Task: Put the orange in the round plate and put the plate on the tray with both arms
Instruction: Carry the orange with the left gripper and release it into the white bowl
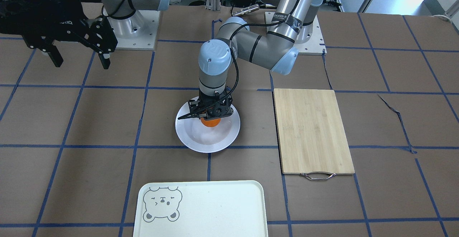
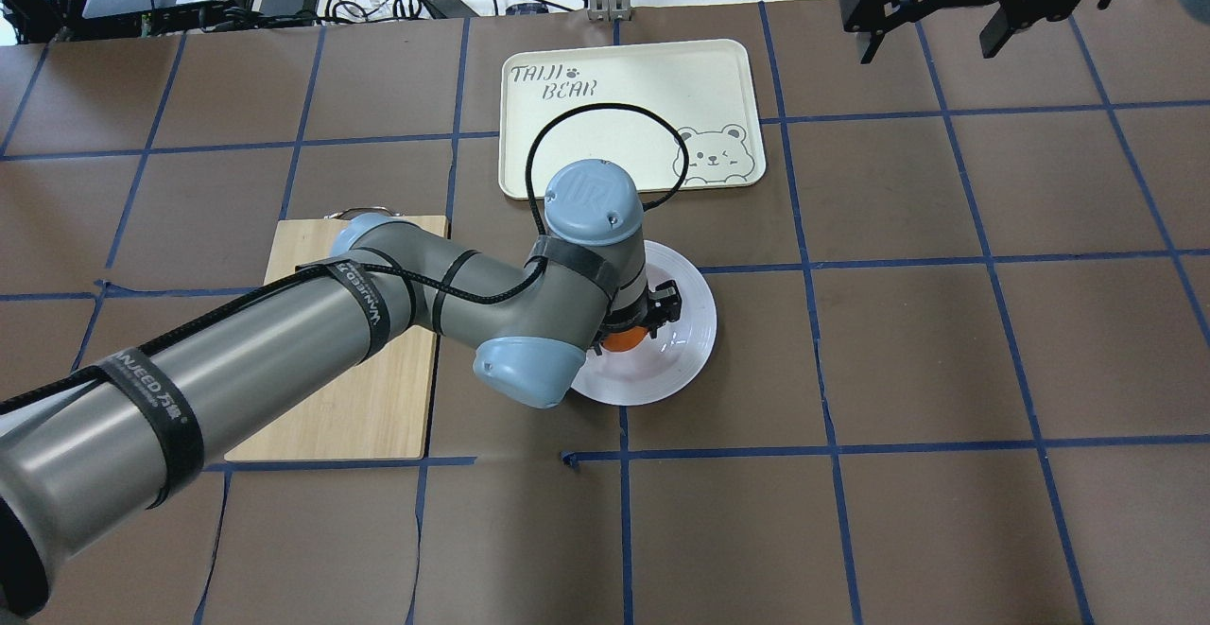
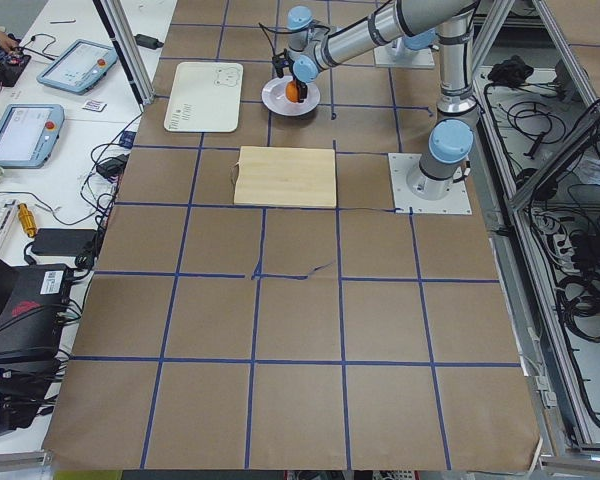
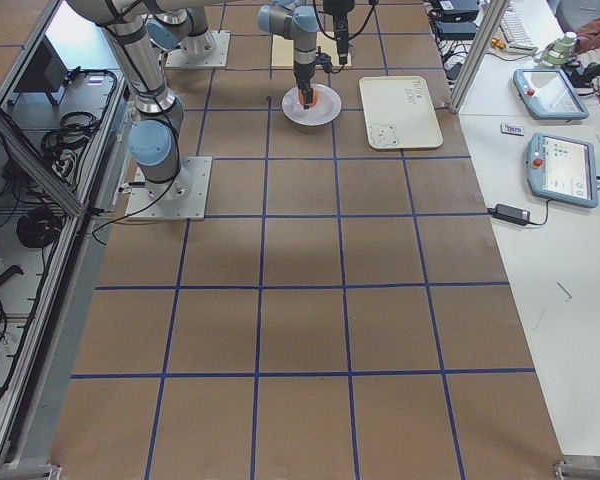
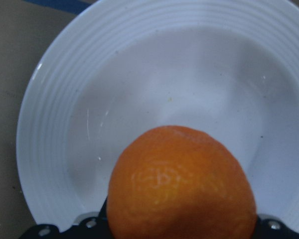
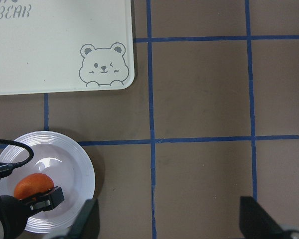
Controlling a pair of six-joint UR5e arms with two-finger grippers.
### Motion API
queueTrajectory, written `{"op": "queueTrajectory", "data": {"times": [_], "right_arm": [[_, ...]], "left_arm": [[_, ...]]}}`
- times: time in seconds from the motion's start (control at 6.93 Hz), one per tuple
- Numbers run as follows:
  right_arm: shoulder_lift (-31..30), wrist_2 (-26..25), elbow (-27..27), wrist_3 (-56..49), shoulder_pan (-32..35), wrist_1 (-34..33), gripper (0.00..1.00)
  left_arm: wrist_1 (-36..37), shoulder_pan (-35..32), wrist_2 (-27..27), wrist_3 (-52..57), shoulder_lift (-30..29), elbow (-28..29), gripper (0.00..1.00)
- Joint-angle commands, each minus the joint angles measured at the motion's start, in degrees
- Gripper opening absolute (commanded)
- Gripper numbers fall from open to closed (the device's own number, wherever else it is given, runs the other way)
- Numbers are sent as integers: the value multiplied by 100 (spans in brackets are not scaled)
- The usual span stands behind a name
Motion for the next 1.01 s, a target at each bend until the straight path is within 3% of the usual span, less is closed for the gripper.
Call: {"op": "queueTrajectory", "data": {"times": [0.0,0.43,0.72,0.87], "right_arm": [[25,195,5,1,-44,-51,100],[761,329,40,-7,-26,1,100],[947,1518,677,141,-26,-155,100],[1018,1620,1256,194,-26,-827,100]], "left_arm": [[-146,-21,30,-20,-18,296,100],[-1680,101,47,59,350,998,100],[-3514,608,379,1956,806,1998,100],[-3932,977,364,2567,1034,2369,100]]}}
